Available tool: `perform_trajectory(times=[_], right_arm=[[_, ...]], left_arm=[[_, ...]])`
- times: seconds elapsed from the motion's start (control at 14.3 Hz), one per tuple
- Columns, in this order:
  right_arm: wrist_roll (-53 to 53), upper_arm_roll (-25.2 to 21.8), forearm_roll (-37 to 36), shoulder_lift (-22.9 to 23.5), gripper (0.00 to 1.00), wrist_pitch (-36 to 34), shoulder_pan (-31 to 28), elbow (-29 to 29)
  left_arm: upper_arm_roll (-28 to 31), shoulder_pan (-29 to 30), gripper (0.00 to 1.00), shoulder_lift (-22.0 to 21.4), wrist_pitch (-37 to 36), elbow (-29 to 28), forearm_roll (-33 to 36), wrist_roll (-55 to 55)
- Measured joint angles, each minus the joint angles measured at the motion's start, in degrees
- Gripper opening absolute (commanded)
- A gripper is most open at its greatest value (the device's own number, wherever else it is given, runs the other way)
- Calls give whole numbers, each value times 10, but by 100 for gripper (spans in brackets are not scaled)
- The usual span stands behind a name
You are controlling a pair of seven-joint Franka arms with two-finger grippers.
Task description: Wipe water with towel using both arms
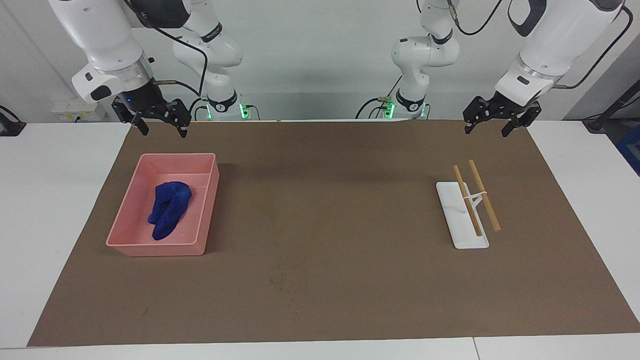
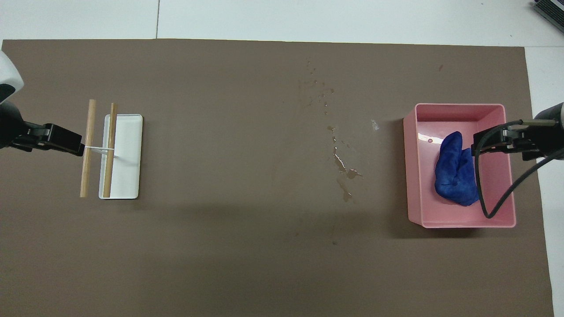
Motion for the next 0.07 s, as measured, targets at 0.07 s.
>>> perform_trajectory(times=[0.07], right_arm=[[0, 0, 0, 0, 100, 0, 0, 0]], left_arm=[[0, 0, 100, 0, 7, 0, 0, 0]])
